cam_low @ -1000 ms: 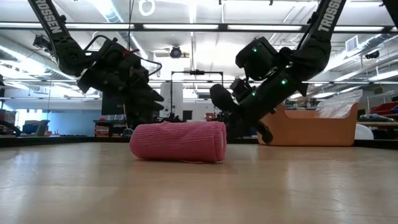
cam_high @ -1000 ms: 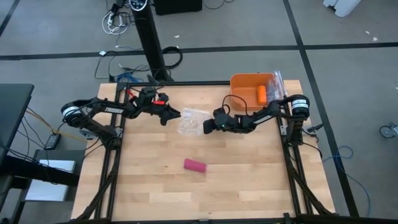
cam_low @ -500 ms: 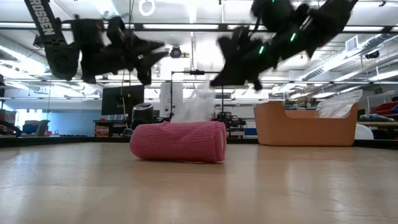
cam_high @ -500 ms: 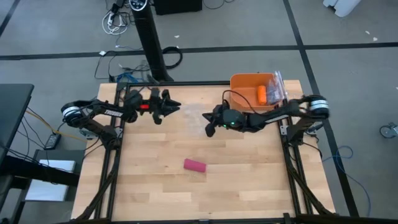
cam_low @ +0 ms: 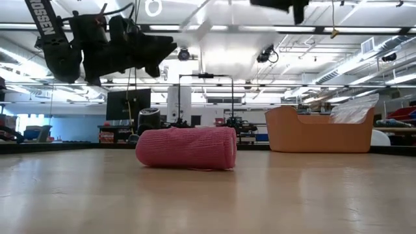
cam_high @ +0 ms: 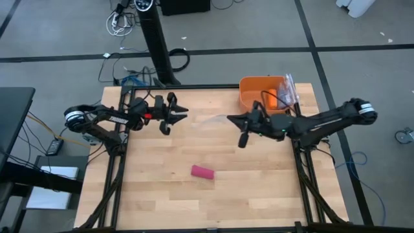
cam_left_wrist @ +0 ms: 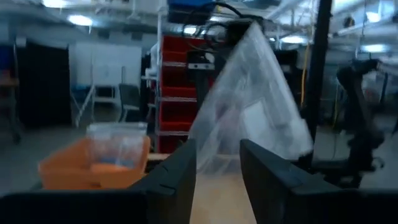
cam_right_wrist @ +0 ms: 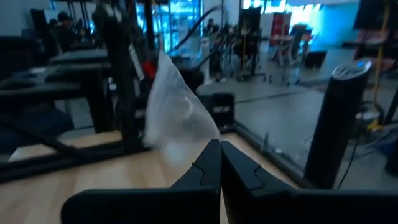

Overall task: Roll bandage
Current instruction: Open the transparent zip bag

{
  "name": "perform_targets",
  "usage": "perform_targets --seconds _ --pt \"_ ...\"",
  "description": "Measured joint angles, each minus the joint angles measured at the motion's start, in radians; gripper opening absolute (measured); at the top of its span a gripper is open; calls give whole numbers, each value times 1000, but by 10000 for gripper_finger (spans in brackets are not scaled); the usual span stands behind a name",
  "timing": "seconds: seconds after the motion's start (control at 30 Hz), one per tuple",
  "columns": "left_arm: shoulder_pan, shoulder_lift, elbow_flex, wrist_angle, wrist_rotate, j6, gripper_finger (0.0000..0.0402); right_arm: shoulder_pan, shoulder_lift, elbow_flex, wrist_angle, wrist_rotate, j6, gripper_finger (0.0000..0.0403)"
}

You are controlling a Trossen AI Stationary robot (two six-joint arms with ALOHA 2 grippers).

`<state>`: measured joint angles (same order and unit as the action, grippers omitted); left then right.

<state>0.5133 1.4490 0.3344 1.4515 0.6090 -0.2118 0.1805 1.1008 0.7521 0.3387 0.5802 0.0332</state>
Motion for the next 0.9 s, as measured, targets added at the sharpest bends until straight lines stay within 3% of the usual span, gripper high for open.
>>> perform_targets --seconds 0.37,0.6,0.9 --pt "-157 -1 51 -10 -48 193 131 53 -57 0 57 106 -73 0" --pt "-223 0 62 -183 -237 365 131 57 -57 1 171 108 -151 0" --pt "-313 -1 83 -61 -342 399 132 60 -57 1 219 112 -180 0"
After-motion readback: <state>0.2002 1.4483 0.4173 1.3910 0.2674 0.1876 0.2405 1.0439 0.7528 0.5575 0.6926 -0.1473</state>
